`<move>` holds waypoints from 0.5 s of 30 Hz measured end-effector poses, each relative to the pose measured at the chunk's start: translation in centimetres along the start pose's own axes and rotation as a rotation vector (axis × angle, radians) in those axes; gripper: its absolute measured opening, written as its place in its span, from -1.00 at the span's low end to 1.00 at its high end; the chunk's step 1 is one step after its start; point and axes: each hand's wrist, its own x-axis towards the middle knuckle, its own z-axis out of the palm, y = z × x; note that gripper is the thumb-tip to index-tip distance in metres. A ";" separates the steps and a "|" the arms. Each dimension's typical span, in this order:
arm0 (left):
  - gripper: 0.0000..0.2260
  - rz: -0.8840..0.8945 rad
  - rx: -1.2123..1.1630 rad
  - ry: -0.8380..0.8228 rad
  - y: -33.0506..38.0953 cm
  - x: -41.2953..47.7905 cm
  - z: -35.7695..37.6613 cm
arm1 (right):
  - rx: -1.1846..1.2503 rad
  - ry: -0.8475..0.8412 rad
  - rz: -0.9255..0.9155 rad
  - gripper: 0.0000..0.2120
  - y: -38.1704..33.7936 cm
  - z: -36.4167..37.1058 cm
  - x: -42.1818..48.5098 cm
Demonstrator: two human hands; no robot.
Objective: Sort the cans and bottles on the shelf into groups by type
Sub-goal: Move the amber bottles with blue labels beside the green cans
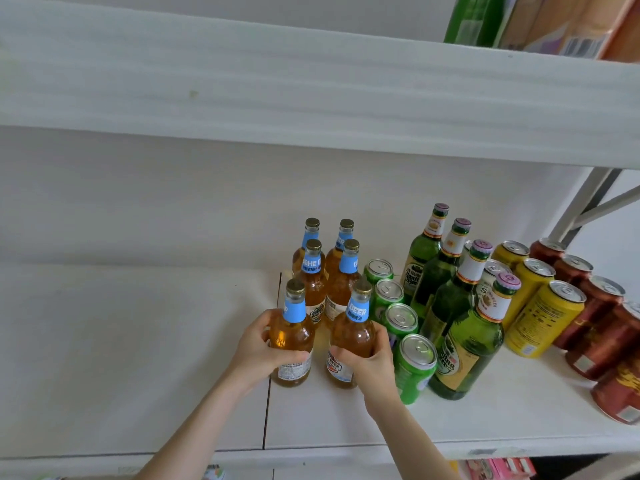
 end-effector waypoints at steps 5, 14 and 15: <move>-0.38 0.015 -0.026 -0.011 -0.6 0.0 0.1 | -0.003 -0.052 -0.012 -0.26 0.5 -0.5 0.0; -0.39 -0.037 -0.064 -0.001 -4.5 -1.9 -1.0 | -0.063 -0.035 -0.091 -0.20 2.4 -2.0 -2.3; -0.41 -0.040 -0.057 0.025 -5.2 -2.3 -1.0 | -0.076 -0.024 -0.109 -0.19 2.8 -2.1 -2.7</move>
